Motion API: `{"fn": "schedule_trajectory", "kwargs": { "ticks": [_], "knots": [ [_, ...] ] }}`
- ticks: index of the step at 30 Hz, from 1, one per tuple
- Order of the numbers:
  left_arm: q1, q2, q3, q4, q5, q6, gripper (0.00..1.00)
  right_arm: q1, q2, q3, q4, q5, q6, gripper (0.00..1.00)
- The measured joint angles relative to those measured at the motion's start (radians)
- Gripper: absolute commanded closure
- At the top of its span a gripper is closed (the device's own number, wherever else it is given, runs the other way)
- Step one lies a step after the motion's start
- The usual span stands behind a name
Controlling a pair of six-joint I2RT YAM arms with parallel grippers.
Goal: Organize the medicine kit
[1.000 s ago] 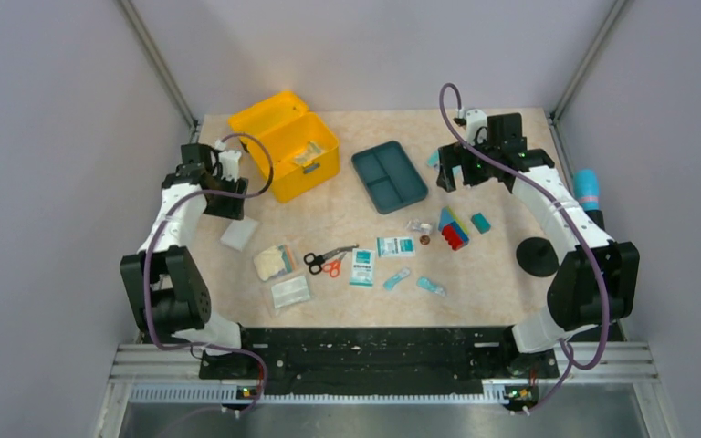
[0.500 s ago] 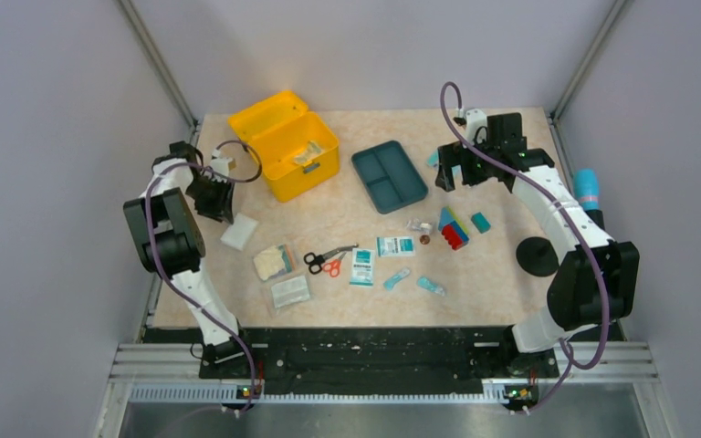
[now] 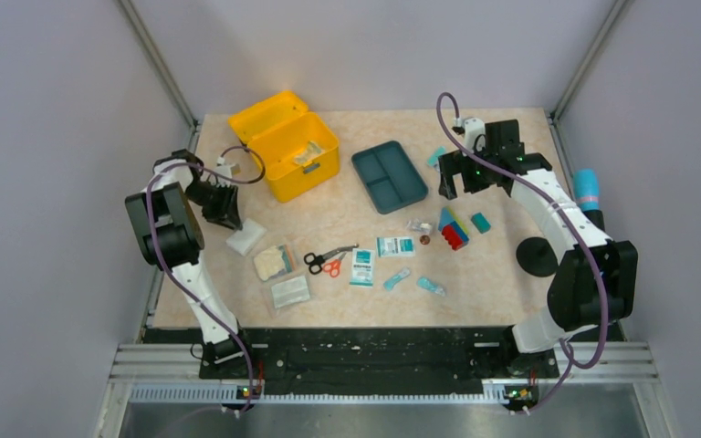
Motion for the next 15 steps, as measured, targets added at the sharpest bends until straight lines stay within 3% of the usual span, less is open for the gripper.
{"fn": "schedule_trajectory", "kwargs": {
  "ticks": [12, 15],
  "knots": [
    [0.0, -0.007, -0.066, -0.073, 0.118, 0.047, 0.57, 0.0, 0.0, 0.0, 0.0, -0.001, 0.0, 0.04],
    [0.0, -0.014, -0.085, -0.082, 0.135, 0.077, 0.63, 0.0, 0.0, 0.0, 0.0, -0.002, 0.0, 0.04]
  ]
}}
